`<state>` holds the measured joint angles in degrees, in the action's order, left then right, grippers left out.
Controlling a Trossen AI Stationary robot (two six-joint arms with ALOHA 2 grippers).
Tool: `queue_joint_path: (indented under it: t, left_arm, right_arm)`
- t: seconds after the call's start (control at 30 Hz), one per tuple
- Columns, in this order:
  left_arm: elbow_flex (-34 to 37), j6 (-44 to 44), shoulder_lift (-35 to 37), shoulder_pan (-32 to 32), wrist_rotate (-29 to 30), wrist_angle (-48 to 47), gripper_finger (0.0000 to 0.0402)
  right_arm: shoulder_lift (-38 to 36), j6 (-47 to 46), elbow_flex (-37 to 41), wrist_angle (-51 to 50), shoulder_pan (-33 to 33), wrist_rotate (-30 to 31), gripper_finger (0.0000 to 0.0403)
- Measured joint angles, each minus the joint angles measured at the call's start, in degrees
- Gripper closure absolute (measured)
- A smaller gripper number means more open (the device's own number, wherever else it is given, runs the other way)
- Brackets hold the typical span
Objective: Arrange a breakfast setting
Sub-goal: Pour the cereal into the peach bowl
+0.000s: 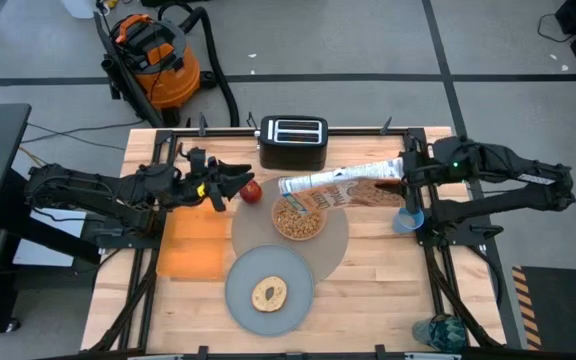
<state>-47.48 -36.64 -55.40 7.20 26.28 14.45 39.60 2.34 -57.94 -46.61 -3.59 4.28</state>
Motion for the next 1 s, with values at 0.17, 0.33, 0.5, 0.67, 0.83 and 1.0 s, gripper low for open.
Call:
queue_joint_path:
  t: [0.17, 0.33, 0.5, 0.67, 0.83, 1.0]
  left_arm:
    - [0.02, 2.96, 0.0, 1.08, 0.07, 7.29, 0.0182]
    - [0.02, 8.75, 0.0, 2.18, 0.02, 16.62, 0.0182]
    - [0.02, 12.97, 0.0, 2.45, 0.04, 22.62, 0.0182]
    - [0.02, 13.72, 0.0, 2.41, 0.04, 23.52, 0.0182]
    - [0.02, 13.8, 0.0, 2.41, 0.04, 23.52, 0.0182]
    - [0.02, 14.4, 0.0, 2.23, 0.04, 23.72, 0.0182]
  right_arm:
    - [-6.18, -3.03, 7.19, 5.0, -0.03, -0.09, 0.0199]
    - [-11.78, -5.27, 10.91, 6.73, -0.03, -0.07, 0.0199]
    - [-16.47, -6.35, 11.65, 7.22, -0.03, 0.74, 0.0199]
    - [-20.26, -7.37, 11.65, 7.15, -0.03, 1.85, 0.0199]
    - [-22.66, -8.85, 11.18, 7.59, -0.03, 1.81, 0.0199]
    - [-23.48, -9.3, 9.18, 7.7, -0.03, 1.87, 0.0199]
